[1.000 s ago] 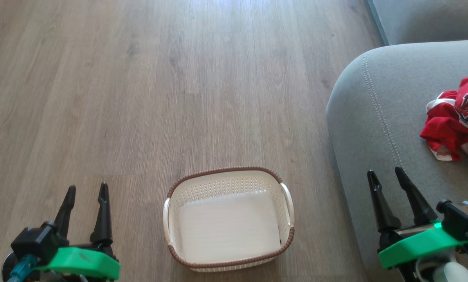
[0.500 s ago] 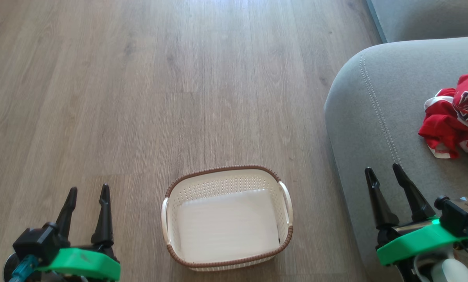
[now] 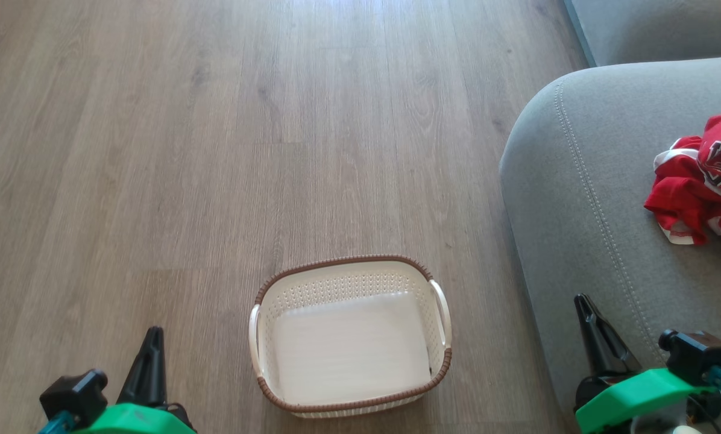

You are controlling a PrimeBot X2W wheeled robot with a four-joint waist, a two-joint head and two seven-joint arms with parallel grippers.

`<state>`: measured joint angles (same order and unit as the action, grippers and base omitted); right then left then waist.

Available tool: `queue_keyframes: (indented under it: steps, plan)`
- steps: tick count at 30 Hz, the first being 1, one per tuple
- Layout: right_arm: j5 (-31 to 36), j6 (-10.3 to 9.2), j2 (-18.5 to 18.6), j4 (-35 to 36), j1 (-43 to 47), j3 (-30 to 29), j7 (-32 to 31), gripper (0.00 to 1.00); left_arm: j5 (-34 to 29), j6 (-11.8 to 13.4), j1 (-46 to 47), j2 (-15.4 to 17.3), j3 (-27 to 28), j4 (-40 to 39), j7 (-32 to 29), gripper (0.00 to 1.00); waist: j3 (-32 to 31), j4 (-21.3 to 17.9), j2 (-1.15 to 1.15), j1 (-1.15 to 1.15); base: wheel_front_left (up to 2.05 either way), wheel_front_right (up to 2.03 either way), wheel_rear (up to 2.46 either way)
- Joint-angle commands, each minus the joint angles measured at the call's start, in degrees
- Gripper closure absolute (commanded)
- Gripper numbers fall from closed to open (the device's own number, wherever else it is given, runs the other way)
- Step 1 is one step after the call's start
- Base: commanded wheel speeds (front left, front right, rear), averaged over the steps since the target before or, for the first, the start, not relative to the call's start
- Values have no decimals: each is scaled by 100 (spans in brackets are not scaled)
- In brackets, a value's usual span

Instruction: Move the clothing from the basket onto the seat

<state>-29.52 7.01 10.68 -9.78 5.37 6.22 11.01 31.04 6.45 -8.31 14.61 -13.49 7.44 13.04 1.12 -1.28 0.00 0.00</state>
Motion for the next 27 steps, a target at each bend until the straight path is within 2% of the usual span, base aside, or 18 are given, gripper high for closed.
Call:
queue_keyframes:
  steps: [1, 27]
  plan:
    - [-143, 4, -14, 145, -211, -67, -18, 100, 134, -52, 233, 40, 160, -141, -36, 100, -1, 2, 0, 0, 0, 0, 0]
    - [-1572, 14, -146, 17, -422, -285, -365, 100, 1522, -358, 512, -200, 530, 54, -433, 100, -22, 31, 0, 0, 0, 0, 0]
